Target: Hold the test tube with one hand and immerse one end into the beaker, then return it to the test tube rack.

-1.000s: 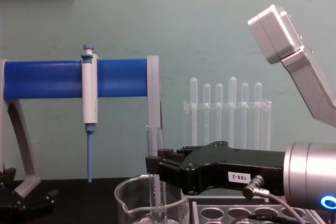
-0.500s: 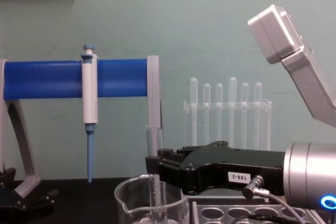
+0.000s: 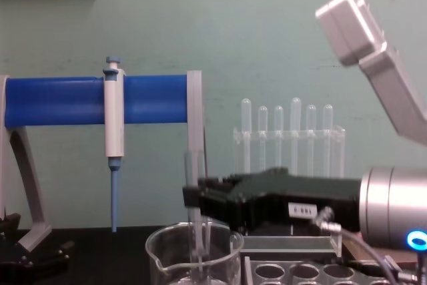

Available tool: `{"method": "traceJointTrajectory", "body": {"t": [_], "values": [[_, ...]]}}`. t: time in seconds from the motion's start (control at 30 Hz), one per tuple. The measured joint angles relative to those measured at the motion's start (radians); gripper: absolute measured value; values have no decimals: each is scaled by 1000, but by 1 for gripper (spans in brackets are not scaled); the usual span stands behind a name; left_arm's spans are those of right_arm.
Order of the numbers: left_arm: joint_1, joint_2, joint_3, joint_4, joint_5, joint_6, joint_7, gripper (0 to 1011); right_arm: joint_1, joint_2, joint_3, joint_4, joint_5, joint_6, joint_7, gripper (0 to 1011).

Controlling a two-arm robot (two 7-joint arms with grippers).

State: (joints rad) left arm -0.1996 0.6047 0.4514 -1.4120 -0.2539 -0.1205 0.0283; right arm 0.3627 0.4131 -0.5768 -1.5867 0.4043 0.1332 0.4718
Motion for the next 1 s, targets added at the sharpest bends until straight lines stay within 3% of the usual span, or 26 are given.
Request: {"method": "traceJointTrajectory", "body": {"t": [0.37,0.7,0.87,0.9,1.0], "values": [[0,0,0,0,0,0,0,1000,32,10,45,-96,0,32,-5,224],[0,0,0,0,0,0,0,1000,20,45,110,-218,56,99,-44,224],[0,0,0,0,0,0,0,1000,-19,87,153,-288,93,126,-67,224],[0,0,0,0,0,0,0,1000,-47,122,178,-328,104,129,-75,224],[0,0,0,0,0,0,0,1000,-80,159,208,-366,118,128,-77,224]]}}
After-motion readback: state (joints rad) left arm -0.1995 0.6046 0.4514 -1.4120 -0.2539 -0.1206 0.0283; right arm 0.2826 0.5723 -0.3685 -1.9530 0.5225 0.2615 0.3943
